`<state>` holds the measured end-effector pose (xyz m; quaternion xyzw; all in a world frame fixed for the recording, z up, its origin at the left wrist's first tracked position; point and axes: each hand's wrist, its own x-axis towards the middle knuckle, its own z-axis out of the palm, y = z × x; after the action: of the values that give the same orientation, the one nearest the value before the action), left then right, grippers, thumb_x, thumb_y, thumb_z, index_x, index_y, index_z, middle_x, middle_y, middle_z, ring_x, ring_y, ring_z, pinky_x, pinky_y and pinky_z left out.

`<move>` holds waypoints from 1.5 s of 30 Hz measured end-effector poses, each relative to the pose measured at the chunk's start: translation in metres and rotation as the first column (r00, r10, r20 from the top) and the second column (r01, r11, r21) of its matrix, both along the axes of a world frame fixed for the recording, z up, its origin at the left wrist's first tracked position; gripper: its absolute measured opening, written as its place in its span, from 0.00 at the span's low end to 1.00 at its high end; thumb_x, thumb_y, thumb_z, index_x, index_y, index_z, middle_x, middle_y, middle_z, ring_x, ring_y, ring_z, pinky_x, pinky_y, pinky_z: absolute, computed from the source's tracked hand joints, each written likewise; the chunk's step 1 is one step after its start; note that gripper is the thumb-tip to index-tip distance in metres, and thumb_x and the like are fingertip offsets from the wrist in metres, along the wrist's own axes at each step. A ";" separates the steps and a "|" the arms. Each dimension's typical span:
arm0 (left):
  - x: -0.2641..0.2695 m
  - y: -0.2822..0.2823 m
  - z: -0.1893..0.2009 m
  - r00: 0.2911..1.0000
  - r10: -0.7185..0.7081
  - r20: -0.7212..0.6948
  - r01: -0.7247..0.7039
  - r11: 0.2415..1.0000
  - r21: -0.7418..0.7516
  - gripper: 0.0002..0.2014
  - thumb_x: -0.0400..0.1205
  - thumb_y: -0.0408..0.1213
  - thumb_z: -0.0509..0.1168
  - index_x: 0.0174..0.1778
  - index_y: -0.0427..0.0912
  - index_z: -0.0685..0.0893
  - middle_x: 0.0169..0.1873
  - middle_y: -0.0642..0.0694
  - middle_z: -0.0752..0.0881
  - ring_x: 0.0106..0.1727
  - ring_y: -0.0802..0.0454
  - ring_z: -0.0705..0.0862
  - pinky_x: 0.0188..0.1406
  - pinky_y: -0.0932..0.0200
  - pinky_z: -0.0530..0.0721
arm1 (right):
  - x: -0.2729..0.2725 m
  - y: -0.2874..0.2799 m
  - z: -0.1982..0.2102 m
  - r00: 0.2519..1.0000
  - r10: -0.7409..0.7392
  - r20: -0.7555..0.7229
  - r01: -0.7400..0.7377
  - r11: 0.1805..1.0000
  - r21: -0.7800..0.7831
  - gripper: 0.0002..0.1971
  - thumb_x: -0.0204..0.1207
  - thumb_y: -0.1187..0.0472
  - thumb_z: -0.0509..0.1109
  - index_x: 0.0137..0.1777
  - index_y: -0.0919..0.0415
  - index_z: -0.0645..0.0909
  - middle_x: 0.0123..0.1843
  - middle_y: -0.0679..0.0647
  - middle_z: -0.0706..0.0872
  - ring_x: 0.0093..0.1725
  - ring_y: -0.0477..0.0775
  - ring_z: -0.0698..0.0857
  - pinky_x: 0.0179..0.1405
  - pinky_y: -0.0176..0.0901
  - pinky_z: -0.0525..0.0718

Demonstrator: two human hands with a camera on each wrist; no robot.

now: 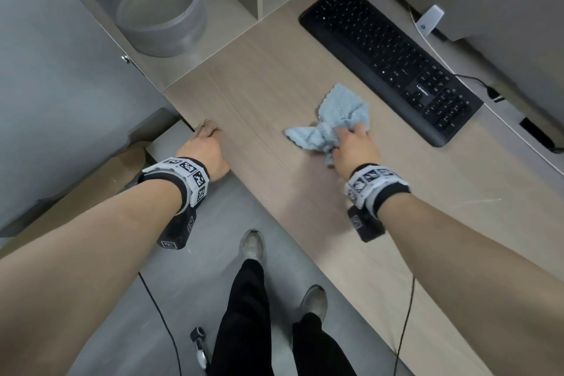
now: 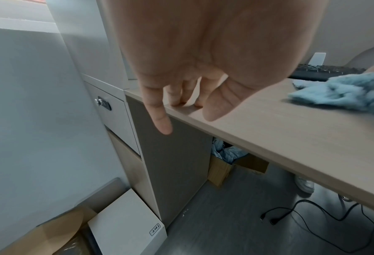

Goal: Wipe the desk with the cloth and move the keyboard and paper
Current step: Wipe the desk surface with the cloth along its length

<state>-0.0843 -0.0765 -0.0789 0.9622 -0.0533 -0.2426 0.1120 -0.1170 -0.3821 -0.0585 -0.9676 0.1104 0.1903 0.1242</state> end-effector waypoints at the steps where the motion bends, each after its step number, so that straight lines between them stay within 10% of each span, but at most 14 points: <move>1: -0.002 -0.002 0.002 1.000 -0.001 0.007 0.001 1.000 -0.007 0.33 0.71 0.45 0.66 0.73 0.39 0.71 0.76 0.43 0.65 0.80 0.44 0.63 0.75 0.44 0.73 | -0.002 0.021 0.002 0.999 0.040 -0.014 -0.040 0.999 0.019 0.26 0.77 0.61 0.68 0.76 0.56 0.72 0.75 0.62 0.67 0.72 0.68 0.69 0.68 0.58 0.76; 7: -0.060 -0.028 0.017 0.999 -0.038 0.021 0.039 0.998 -0.043 0.35 0.74 0.29 0.66 0.80 0.36 0.67 0.82 0.39 0.62 0.83 0.42 0.57 0.81 0.52 0.58 | -0.075 0.090 -0.017 0.907 0.416 0.060 -0.420 0.891 0.173 0.26 0.75 0.58 0.72 0.74 0.53 0.74 0.71 0.58 0.69 0.68 0.62 0.71 0.60 0.59 0.84; 20: -0.116 -0.099 0.019 0.995 -0.036 -0.096 0.042 0.998 0.055 0.30 0.72 0.31 0.65 0.73 0.37 0.72 0.70 0.38 0.69 0.78 0.39 0.64 0.72 0.45 0.69 | -0.135 -0.125 -0.015 0.960 -0.276 -0.040 0.277 0.960 0.027 0.23 0.81 0.52 0.67 0.73 0.58 0.69 0.70 0.63 0.70 0.61 0.72 0.81 0.56 0.56 0.80; 30: -0.107 -0.103 0.024 0.982 -0.081 -0.170 0.107 0.984 0.144 0.31 0.73 0.32 0.65 0.75 0.37 0.70 0.71 0.36 0.68 0.77 0.36 0.66 0.73 0.46 0.69 | -0.177 0.012 -0.011 0.922 0.387 -0.012 -0.375 0.900 0.221 0.27 0.77 0.53 0.70 0.74 0.55 0.68 0.69 0.60 0.70 0.63 0.64 0.76 0.59 0.58 0.83; 38: -0.115 -0.095 0.020 0.985 -0.101 -0.139 0.118 0.986 0.122 0.36 0.73 0.30 0.62 0.81 0.42 0.62 0.83 0.36 0.54 0.86 0.39 0.51 0.83 0.48 0.57 | -0.133 -0.070 -0.014 0.974 -0.216 -0.065 0.223 0.968 0.112 0.24 0.79 0.51 0.68 0.72 0.56 0.68 0.69 0.62 0.72 0.57 0.68 0.83 0.47 0.51 0.79; 45: -0.109 -0.095 0.029 0.979 -0.108 -0.173 0.133 0.981 0.140 0.35 0.74 0.33 0.63 0.81 0.43 0.65 0.81 0.39 0.60 0.83 0.39 0.60 0.80 0.48 0.65 | -0.171 0.038 -0.010 0.932 0.357 -0.060 -0.333 0.911 0.243 0.30 0.77 0.47 0.71 0.76 0.53 0.67 0.68 0.59 0.72 0.60 0.63 0.81 0.57 0.54 0.83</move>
<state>-0.1938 -0.1710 -0.0500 0.9395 -0.0838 -0.3311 0.0280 -0.2876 -0.3439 -0.0683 -0.9399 -0.0786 0.2702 0.1933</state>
